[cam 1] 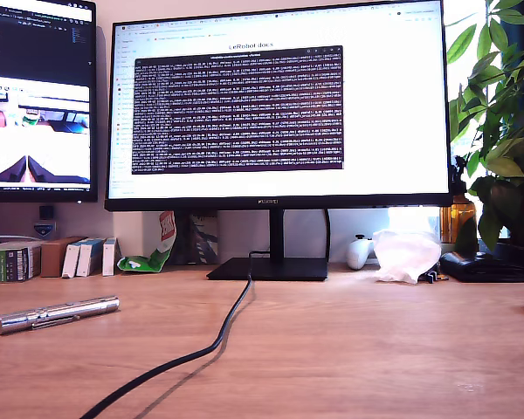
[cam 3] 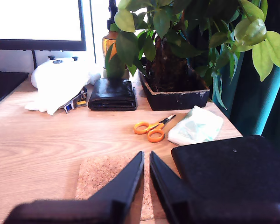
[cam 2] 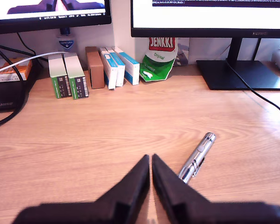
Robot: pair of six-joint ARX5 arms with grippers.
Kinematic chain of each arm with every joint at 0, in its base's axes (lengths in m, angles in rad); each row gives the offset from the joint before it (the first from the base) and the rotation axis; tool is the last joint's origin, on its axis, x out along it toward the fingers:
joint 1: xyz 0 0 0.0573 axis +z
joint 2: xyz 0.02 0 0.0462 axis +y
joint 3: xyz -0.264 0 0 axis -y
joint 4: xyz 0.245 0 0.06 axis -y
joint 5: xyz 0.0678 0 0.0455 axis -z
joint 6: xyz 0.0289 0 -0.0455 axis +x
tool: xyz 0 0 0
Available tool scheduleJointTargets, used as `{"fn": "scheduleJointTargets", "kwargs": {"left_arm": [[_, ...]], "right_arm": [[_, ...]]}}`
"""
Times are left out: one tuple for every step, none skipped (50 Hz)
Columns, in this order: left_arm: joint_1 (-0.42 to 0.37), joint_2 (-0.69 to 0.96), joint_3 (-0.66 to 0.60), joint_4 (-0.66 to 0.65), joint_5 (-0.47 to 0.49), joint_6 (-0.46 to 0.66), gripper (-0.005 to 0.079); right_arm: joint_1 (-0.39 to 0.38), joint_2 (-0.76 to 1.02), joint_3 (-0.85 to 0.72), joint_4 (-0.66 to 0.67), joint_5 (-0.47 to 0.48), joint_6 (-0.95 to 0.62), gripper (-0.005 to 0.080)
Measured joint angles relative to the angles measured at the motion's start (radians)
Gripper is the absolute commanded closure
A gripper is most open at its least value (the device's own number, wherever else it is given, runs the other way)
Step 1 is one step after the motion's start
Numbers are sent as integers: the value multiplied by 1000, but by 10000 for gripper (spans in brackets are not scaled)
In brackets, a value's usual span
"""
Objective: Pick the metallic laser pointer with your right arm, pass it to your left arm, then place it down to the left side of the table
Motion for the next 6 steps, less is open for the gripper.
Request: {"fn": "scheduleJointTargets", "kwargs": {"left_arm": [[0,0,0,0,0,0,765],[0,0,0,0,0,0,765],[0,0,0,0,0,0,765],[0,0,0,0,0,0,765],[0,0,0,0,0,0,765],[0,0,0,0,0,0,765]], "right_arm": [[0,0,0,0,0,0,753],[0,0,0,0,0,0,753],[0,0,0,0,0,0,753],[0,0,0,0,0,0,753],[0,0,0,0,0,0,753],[0,0,0,0,0,0,753]]}}
